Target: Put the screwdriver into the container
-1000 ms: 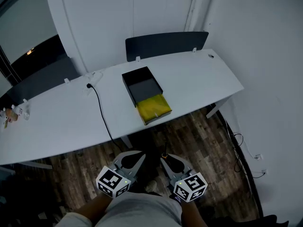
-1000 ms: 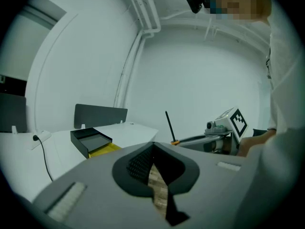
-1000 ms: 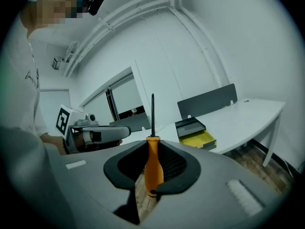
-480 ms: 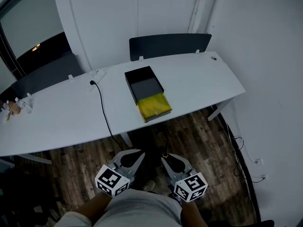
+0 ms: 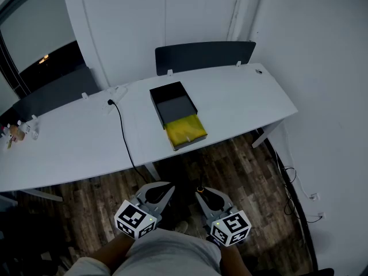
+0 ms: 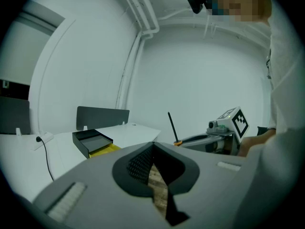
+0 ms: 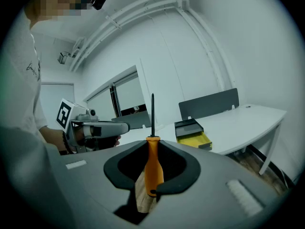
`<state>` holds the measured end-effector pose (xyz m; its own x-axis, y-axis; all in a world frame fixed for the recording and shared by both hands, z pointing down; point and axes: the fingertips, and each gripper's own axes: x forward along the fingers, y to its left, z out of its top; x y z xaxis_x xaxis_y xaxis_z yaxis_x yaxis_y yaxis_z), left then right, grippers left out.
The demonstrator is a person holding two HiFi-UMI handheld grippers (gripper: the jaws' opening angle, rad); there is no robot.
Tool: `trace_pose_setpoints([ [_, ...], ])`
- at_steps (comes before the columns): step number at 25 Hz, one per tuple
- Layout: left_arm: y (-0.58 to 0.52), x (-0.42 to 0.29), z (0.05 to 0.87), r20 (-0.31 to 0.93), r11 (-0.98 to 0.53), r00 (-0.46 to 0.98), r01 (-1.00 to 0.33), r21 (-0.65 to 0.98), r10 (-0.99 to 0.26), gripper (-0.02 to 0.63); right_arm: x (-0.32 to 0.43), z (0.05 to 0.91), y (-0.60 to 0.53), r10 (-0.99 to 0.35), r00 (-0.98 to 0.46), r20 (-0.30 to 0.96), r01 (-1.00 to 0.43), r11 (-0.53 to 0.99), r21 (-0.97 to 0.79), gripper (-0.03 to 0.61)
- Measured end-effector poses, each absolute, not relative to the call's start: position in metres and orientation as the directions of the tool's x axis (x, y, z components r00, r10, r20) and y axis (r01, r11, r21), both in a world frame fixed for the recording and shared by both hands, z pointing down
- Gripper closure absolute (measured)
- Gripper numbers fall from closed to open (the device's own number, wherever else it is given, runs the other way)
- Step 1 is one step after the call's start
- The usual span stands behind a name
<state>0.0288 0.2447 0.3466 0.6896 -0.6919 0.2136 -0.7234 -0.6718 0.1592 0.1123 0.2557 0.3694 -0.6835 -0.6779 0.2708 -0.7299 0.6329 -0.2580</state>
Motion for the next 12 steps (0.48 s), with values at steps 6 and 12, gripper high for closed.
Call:
trace_pose_setpoints([
  [6,0.217,0.033,0.35,0.207,-0.683,0.703,-0.711,0.17,-0.68,0.614,0.117,0.373,0.232,-0.686,-0.669,0.284,-0.743,0.617,-0.261,0.492],
  [12,0.176,0.037,0.355,0.208,-0.699,0.72,-0.693,0.177,-0.662,0.614,0.119,0.377,0.192,-0.693,-0.658,0.295,-0.753,0.601,-0.267,0.492],
])
